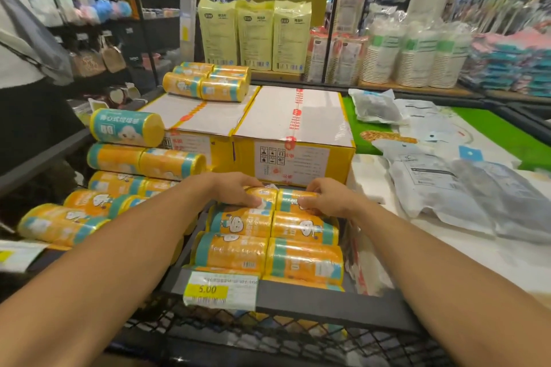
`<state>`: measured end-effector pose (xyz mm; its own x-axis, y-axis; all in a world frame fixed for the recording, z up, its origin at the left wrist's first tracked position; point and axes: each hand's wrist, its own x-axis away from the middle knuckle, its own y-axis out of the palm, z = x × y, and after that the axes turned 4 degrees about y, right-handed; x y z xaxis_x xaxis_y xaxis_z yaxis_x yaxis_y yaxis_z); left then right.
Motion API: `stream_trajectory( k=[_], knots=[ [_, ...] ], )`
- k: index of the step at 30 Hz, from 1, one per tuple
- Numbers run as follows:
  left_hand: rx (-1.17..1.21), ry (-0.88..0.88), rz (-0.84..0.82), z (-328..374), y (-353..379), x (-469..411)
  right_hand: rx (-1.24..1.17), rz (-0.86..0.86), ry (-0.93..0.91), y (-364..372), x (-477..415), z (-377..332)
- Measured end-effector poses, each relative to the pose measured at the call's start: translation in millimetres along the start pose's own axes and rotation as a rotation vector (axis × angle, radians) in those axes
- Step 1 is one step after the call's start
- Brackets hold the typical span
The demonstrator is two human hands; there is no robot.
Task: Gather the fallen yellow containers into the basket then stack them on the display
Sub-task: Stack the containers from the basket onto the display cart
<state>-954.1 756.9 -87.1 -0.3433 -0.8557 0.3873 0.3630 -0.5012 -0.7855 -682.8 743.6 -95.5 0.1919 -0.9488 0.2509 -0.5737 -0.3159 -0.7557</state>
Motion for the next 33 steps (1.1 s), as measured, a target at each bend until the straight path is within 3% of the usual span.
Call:
stream_trajectory(
  k=[7, 13, 21, 28, 33],
  knots=[
    [0.234, 0.024, 0.289, 33.3, -12.4, 37.6, -0.332, 0.16, -0.048, -14.3, 19.2, -29.1],
    [0.617, 0.04, 0.616, 49.4, -23.9, 128.3, -0.399, 0.211, -0.151, -30.3, 60.3, -88.5],
    [0.742, 0.102, 1.07, 15.3, 23.2, 282.9, -0.525, 0.007, -0.378, 48.1, 146.6, -198.1],
    [0.792, -0.112, 1.42, -61.7, 93.6, 416.7, -0.573, -0.141, -0.56, 159.6, 209.2, -280.7],
    [0.795, -0.317, 1.517, -118.7, 156.4, 498.3, -0.503, -0.346, -0.629, 256.7, 245.6, -317.0]
  ],
)
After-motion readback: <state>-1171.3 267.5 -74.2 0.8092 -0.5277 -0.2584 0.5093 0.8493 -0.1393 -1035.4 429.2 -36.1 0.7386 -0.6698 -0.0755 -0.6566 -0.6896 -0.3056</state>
